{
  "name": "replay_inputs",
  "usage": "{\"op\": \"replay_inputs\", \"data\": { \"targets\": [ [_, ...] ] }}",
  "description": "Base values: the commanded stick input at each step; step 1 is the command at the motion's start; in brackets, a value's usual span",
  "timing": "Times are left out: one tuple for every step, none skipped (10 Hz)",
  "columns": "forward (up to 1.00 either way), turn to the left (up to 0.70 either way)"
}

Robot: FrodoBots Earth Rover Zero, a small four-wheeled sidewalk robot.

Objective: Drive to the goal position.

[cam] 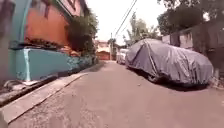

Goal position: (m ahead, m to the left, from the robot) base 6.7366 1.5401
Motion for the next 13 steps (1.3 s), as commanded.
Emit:
{"op": "replay_inputs", "data": {
  "targets": [
    [0.70,0.02],
    [0.70,0.02],
    [0.70,0.02],
    [0.70,0.02],
    [0.70,0.02],
    [0.70,0.03],
    [0.70,0.23],
    [0.70,0.33],
    [0.70,0.19],
    [0.70,0.04],
    [0.70,0.00],
    [0.70,0.00],
    [0.70,0.00]
  ]
}}
